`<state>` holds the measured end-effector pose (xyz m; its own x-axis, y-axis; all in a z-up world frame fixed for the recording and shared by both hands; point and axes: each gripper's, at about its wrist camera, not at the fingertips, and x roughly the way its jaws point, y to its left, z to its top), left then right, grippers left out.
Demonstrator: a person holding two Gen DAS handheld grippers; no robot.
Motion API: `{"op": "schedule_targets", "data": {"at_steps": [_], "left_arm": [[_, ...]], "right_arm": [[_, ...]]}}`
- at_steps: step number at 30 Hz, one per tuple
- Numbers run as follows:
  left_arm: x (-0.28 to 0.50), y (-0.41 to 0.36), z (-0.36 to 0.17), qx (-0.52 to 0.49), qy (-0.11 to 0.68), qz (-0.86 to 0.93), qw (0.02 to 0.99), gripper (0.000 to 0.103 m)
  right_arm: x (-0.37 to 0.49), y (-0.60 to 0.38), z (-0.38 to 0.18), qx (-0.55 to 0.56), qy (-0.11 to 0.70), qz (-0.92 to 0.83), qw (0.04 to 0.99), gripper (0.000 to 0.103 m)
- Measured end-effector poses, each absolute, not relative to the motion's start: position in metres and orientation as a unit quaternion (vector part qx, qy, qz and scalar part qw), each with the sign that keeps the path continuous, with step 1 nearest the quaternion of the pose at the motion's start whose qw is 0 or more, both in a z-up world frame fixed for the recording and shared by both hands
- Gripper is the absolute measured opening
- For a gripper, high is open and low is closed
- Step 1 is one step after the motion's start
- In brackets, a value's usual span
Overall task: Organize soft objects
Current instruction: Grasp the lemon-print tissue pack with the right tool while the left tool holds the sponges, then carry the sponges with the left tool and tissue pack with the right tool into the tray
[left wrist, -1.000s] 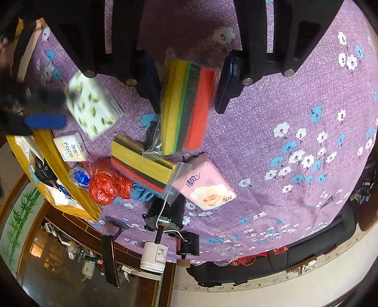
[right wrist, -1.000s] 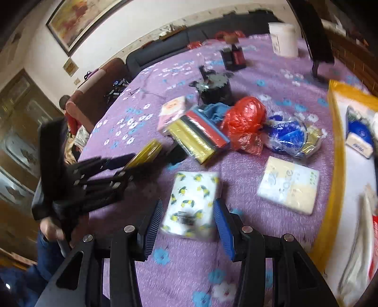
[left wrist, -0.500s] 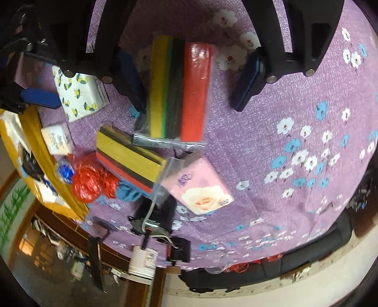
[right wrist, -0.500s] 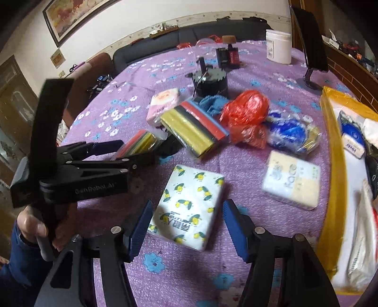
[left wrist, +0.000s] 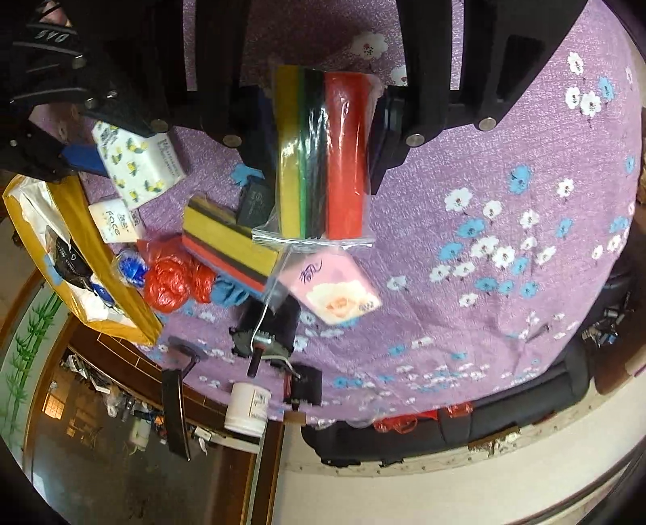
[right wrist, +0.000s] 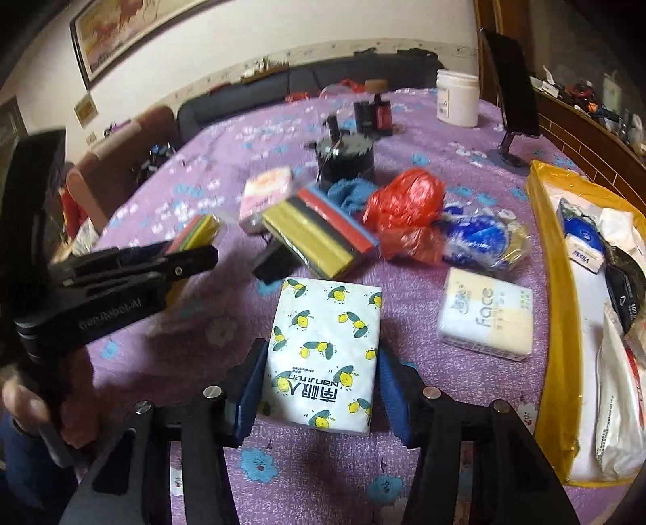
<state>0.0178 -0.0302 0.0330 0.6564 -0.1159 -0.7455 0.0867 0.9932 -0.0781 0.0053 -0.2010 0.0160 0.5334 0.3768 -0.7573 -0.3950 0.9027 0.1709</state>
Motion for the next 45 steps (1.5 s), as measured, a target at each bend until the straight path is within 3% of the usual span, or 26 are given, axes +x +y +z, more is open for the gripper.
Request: {"op": "schedule_targets", "data": {"at_steps": [45], "left_arm": [[-0.020, -0.172, 0.048, 0.143, 0.361, -0.044, 0.920, 0.038]], "right_arm": [[-0.013, -0.313, 0.052, 0.095, 0.373, 0.182, 0.905, 0.057]]}}
